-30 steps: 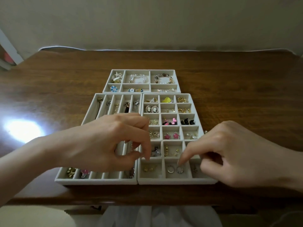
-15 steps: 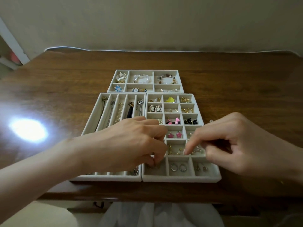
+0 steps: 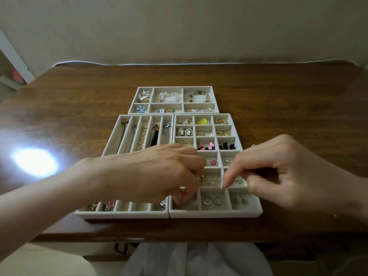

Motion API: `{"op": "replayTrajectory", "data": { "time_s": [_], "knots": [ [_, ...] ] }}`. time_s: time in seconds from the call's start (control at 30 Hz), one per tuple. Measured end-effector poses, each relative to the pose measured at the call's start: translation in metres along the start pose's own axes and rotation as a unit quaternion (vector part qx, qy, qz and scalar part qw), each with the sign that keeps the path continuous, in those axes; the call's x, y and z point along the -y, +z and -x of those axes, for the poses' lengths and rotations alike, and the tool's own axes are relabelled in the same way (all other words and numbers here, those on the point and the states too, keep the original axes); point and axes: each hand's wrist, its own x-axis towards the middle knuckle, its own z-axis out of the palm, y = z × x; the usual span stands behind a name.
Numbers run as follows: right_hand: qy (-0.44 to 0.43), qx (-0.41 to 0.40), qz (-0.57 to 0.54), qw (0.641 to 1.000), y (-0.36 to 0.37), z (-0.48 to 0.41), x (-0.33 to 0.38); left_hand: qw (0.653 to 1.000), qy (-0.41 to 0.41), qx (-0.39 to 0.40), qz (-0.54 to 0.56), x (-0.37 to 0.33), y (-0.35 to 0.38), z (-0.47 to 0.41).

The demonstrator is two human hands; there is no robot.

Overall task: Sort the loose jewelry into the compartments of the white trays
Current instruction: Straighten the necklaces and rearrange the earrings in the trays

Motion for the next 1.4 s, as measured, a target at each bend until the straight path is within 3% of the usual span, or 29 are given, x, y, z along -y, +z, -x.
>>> {"op": "replayTrajectory", "data": {
  "time_s": [0.53, 1.4],
  "knots": [
    [-0.016, 0.004, -0.014, 1.000, 0.000, 0.001, 0.004, 0.997, -0.014, -0.073, -0.030, -0.009, 0.000, 0.000],
    [-0.029, -0.003, -0.005, 1.000, 0.000, 0.001, 0.004, 0.998, -0.038, -0.051, -0.009, -0.013, 0.003, 0.001]
  ]
}}
